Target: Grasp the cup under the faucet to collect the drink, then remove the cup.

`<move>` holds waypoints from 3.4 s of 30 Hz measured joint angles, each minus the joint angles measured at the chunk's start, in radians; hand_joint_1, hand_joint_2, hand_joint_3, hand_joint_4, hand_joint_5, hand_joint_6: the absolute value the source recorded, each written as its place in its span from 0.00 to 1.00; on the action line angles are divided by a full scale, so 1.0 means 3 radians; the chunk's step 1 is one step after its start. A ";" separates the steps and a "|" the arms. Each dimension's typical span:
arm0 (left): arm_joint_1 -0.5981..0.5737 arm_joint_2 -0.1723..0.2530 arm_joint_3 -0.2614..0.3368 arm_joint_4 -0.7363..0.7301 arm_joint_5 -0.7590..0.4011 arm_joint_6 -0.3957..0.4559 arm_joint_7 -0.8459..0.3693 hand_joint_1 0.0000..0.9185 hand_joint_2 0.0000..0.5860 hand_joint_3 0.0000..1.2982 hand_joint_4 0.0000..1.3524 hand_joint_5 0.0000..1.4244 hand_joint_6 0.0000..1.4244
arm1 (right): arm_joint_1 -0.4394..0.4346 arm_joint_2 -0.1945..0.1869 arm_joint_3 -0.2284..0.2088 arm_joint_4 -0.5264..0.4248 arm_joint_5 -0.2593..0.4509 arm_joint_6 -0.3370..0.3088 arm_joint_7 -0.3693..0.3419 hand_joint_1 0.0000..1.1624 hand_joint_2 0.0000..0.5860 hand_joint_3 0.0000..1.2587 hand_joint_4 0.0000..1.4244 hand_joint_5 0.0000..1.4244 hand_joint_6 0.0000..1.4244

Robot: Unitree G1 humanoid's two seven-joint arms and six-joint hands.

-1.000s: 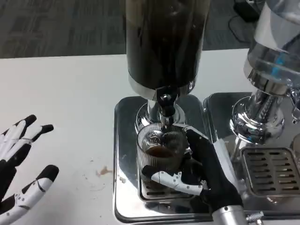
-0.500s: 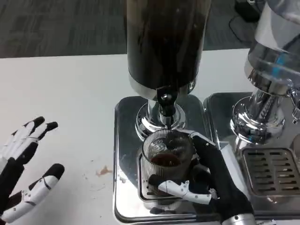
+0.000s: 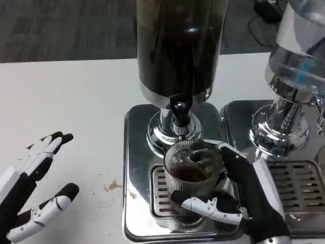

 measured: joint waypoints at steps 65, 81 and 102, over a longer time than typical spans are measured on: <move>0.0642 0.0121 0.0402 -0.0663 -0.0116 -0.0014 -0.0137 0.00 0.39 0.00 0.00 0.00 0.00 | 0.1292 -0.0117 -0.0042 -0.1804 0.0261 0.0341 0.0593 0.76 0.26 0.47 0.46 0.57 0.72; 0.0638 0.0060 0.0397 -0.0657 -0.0116 -0.0014 -0.0139 0.00 0.39 0.01 0.00 0.00 0.00 | 0.1332 -0.0135 -0.0038 -0.1804 0.0262 0.0341 0.0606 0.76 0.26 0.48 0.46 0.57 0.72; 0.0526 -0.0004 0.0379 -0.0677 -0.0113 0.0017 -0.0170 0.00 0.39 0.01 0.00 0.00 0.00 | 0.1377 -0.0119 -0.0044 -0.1818 0.0262 0.0340 0.0605 0.75 0.26 0.49 0.47 0.57 0.72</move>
